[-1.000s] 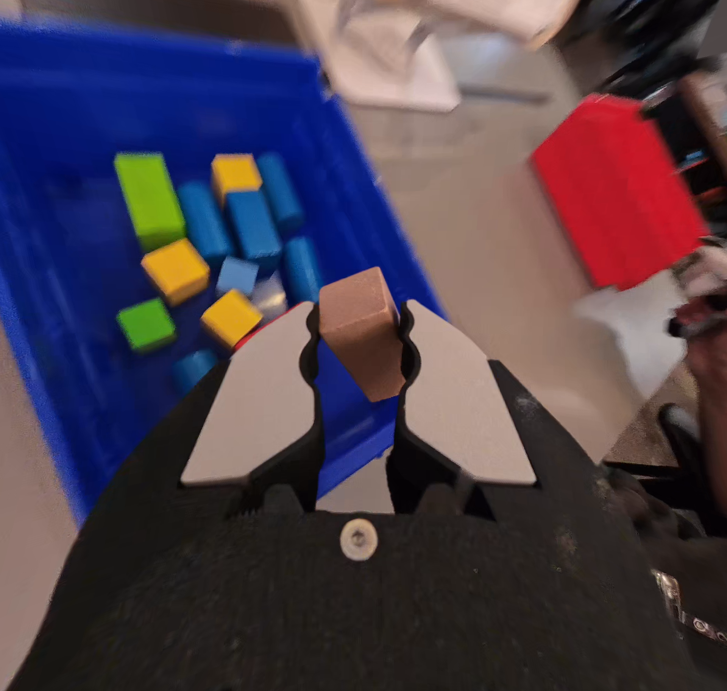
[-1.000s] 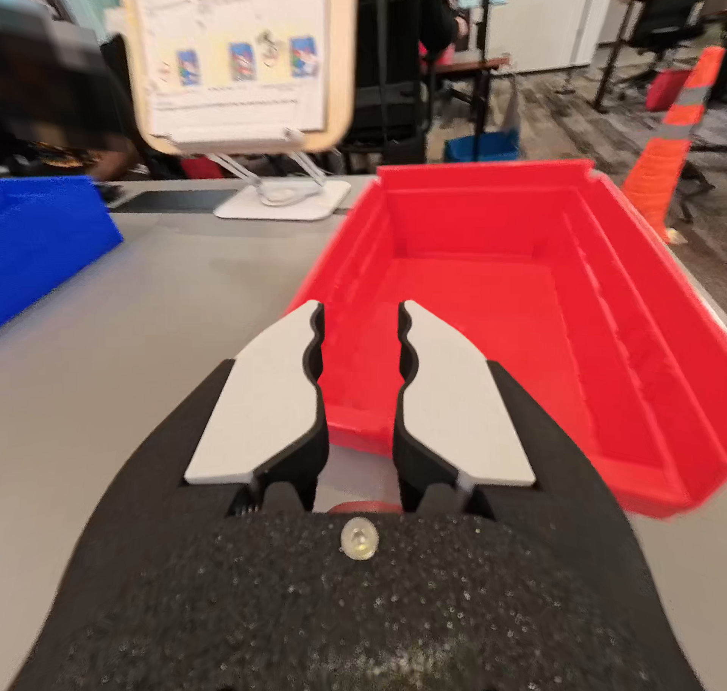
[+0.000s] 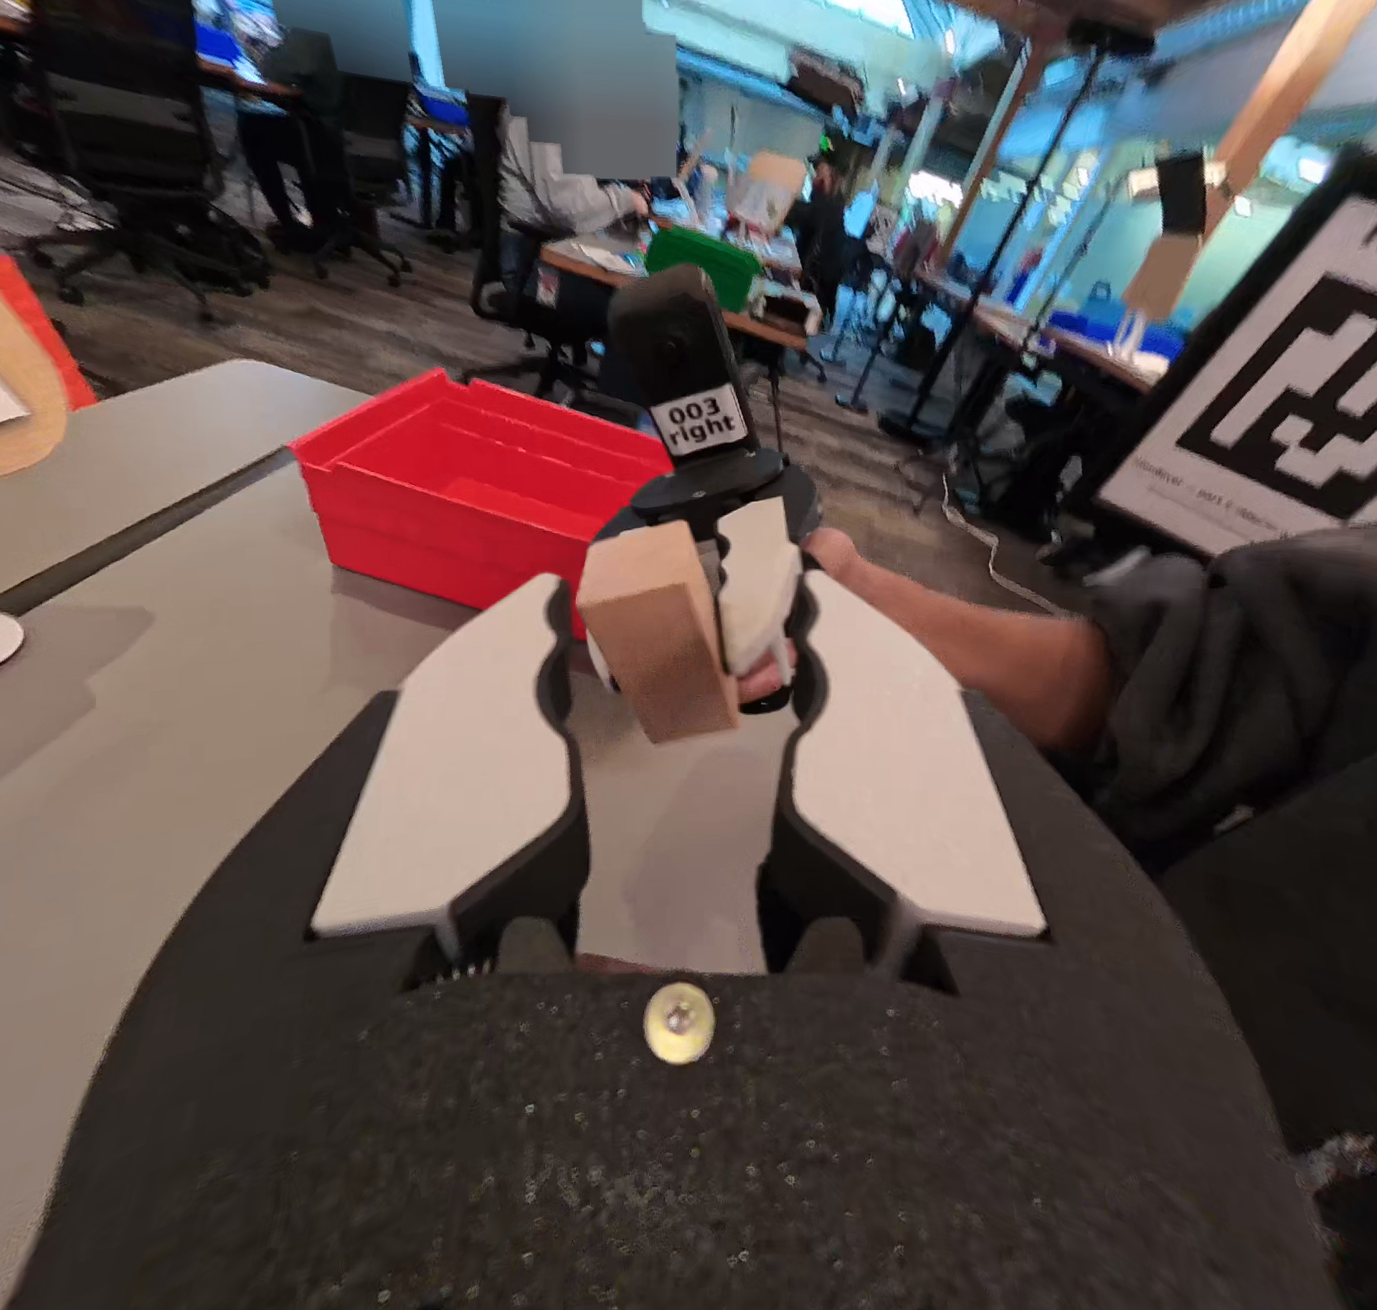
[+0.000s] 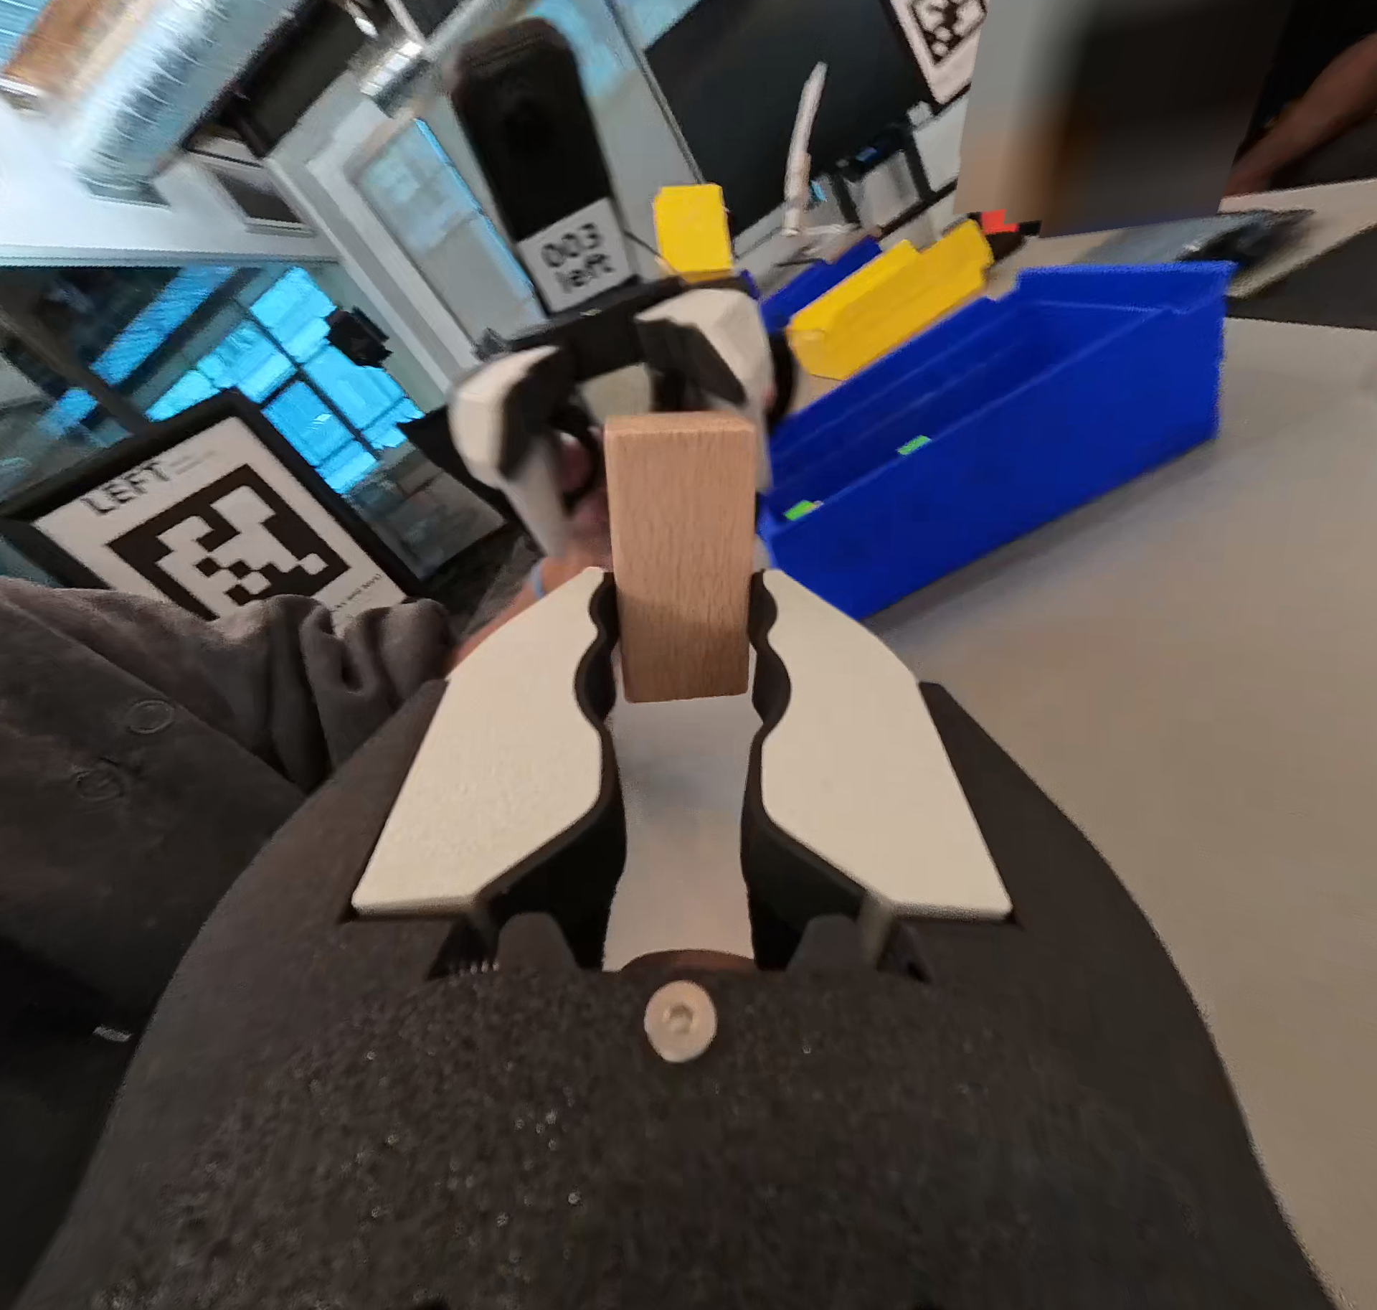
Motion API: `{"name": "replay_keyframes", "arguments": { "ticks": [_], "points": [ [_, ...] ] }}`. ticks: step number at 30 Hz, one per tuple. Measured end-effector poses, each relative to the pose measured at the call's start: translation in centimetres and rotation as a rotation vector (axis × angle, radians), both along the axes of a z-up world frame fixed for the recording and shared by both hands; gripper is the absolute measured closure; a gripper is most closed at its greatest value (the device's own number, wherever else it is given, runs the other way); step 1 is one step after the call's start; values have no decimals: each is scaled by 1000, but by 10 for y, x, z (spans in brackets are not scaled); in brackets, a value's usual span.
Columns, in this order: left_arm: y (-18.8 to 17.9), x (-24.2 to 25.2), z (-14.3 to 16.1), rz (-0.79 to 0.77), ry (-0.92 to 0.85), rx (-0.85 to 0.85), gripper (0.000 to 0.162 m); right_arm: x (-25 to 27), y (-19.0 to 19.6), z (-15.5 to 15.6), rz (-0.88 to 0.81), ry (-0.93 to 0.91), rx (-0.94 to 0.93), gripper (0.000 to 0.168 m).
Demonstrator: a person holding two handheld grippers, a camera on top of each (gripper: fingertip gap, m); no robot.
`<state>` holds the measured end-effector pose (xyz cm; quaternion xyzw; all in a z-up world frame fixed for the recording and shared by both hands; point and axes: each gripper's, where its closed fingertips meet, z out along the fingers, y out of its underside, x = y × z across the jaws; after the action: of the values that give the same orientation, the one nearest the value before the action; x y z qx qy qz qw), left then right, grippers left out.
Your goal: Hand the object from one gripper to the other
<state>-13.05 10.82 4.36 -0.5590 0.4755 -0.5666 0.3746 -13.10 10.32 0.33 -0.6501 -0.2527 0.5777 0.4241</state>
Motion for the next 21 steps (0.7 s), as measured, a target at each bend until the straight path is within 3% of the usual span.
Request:
{"name": "replay_keyframes", "arguments": {
  "ticks": [3,6,9,10,12,15,17,21],
  "points": [
    [5,-41,-9,169,-37,-129,95,35,0,2,-119,-87,23,135],
    [-7,-88,-59,322,36,-202,95,106,8,21,-340,-238,117,135],
    [-28,-131,-109,476,107,-184,101,217,36,13,-668,-665,199,135],
    [-37,-141,-121,505,119,-180,102,250,41,3,-691,-846,235,135],
    [-51,-155,-134,543,131,-186,105,288,44,-32,-538,-1128,252,135],
    [-67,-156,-135,502,121,-216,105,315,20,-105,-184,-1335,50,135],
    [-68,-154,-135,493,134,-200,105,330,5,-143,-39,-1461,-55,135],
    [-67,-152,-146,493,181,-182,106,342,-11,-182,109,-1626,-138,135]
  ]
}}
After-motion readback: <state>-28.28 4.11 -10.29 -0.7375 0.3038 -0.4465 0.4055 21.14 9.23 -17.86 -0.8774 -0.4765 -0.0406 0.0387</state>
